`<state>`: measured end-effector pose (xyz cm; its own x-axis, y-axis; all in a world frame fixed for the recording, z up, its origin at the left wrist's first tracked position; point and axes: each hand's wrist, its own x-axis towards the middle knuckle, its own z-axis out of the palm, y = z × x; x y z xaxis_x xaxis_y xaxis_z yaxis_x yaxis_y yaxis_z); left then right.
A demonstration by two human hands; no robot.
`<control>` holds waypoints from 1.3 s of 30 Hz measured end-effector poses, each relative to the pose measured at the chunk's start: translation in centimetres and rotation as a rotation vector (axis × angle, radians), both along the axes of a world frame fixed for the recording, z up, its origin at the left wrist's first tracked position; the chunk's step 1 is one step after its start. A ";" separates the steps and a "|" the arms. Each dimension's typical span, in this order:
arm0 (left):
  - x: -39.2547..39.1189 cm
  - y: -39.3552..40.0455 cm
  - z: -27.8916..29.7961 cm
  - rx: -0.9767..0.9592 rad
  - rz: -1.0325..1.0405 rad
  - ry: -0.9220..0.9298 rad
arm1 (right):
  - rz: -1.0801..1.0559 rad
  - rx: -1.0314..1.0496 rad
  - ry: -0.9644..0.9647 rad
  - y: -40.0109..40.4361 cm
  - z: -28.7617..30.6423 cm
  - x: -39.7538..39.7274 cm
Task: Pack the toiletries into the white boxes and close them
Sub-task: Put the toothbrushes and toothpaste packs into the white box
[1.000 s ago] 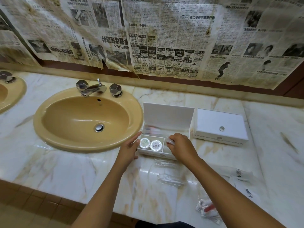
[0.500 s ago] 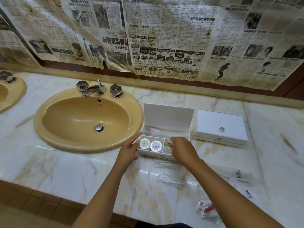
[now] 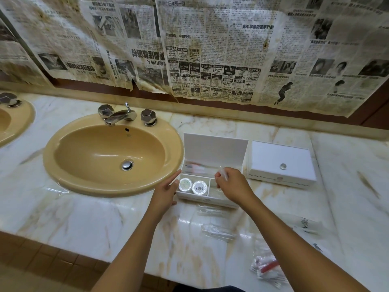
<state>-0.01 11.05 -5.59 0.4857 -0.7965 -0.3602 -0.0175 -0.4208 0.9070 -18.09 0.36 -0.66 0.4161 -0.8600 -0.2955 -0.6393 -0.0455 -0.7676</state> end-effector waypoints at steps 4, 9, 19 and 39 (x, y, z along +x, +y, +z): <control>0.1 -0.1 -0.2 -0.002 -0.004 -0.007 | -0.016 0.099 -0.058 0.0 0.5 -0.1; 0.0 -0.2 -0.2 -0.011 -0.002 -0.020 | -0.022 0.041 -0.027 0.0 -0.2 -0.1; 0.4 -0.2 -0.6 -0.016 -0.001 -0.011 | 0.043 -0.149 0.179 0.1 -1.2 -0.2; 0.0 -0.2 0.0 -0.009 -0.008 0.008 | 0.292 -0.266 0.514 0.8 -2.1 -0.3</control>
<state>0.03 10.88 -5.62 0.4767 -0.8036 -0.3563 -0.0138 -0.4121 0.9110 -18.35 1.16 -2.74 0.5059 -0.8042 -0.3119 -0.8548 -0.4192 -0.3058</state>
